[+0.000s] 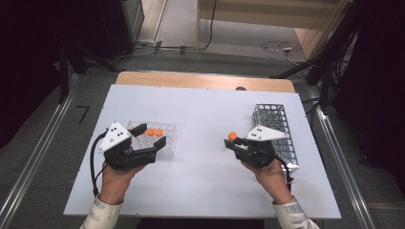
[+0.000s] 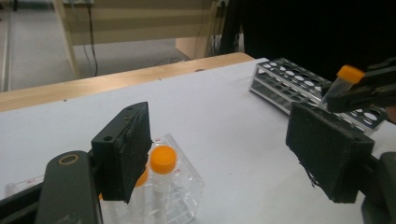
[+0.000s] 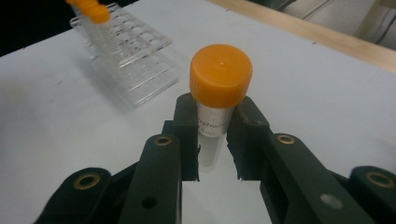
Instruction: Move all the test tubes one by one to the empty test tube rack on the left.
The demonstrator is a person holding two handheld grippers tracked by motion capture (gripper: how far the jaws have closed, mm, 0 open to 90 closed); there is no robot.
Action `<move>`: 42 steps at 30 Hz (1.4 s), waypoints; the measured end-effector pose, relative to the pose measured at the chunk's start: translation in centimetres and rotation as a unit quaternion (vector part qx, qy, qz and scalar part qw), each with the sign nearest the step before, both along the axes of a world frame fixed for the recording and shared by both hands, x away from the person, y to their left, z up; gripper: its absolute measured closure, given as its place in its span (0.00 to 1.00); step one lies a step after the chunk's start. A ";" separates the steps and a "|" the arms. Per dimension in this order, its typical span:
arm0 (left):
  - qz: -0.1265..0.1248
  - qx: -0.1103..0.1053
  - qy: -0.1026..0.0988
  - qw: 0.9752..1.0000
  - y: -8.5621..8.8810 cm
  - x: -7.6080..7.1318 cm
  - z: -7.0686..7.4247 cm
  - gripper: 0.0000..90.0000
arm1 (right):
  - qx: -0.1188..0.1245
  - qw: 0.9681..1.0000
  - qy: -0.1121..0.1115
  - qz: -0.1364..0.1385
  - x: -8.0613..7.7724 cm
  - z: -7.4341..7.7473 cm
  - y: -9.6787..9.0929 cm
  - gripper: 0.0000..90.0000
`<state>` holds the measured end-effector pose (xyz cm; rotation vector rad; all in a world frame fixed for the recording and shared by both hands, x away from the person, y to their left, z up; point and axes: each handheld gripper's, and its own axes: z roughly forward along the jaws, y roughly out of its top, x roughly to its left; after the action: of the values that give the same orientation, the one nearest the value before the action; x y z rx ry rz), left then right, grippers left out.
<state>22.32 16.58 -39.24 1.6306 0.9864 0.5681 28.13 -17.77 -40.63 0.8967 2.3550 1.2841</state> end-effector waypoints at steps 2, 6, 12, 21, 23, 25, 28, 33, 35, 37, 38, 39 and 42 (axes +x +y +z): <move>-0.014 0.006 0.002 1.000 -0.8 -0.1 -0.2 0.27 | -0.006 1.000 0.005 0.015 -0.3 -0.5 1.0 0.80; -0.047 0.022 0.009 0.999 -3.1 -0.2 -0.9 0.30 | -0.016 0.999 0.012 0.045 -1.0 -1.2 2.8 0.80; -0.085 0.017 0.004 0.996 -5.2 -0.3 -1.7 0.39 | -0.026 0.997 0.016 0.076 -1.6 -1.9 5.0 0.80; -0.115 0.016 0.011 0.993 -6.1 -0.3 -2.3 0.60 | -0.023 0.994 0.018 0.105 -1.9 -2.0 7.7 0.80; -0.116 0.018 0.014 0.993 -6.1 -0.2 -2.5 0.62 | -0.023 0.993 0.015 0.111 -2.0 -1.9 8.1 0.80; -0.116 0.020 0.016 0.993 -6.1 -0.1 -2.6 0.64 | -0.022 0.993 0.017 0.115 -2.0 -1.9 8.5 0.80; -0.115 0.019 0.019 0.993 -6.0 0.0 -2.9 0.69 | -0.023 0.992 0.017 0.120 -2.2 -1.9 8.8 0.80; -0.117 0.019 0.019 0.993 -5.9 0.0 -2.9 0.75 | -0.023 0.992 0.019 0.119 -2.2 -1.9 9.0 0.80; -0.116 0.017 0.018 0.993 -5.9 0.0 -2.9 0.76 | -0.023 0.992 0.018 0.121 -2.2 -1.9 9.1 0.80; -0.115 0.015 0.019 0.993 -5.9 0.0 -2.9 0.76 | -0.024 0.992 0.017 0.120 -2.2 -1.9 9.2 0.80; -0.115 0.015 0.018 0.993 -5.9 0.0 -2.9 0.76 | -0.025 0.992 0.017 0.120 -2.2 -1.8 9.2 0.80; -0.115 0.017 0.018 0.993 -5.8 -0.1 -2.9 0.77 | -0.025 0.992 0.015 0.121 -2.2 -1.8 9.2 0.80; -0.114 0.025 0.015 0.993 -5.9 -0.1 -2.8 0.78 | -0.026 0.992 0.015 0.121 -2.2 -1.8 9.3 0.80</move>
<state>22.17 10.71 -42.06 1.7731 0.7997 0.4179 25.89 -8.51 -42.44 0.6327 2.5704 1.2974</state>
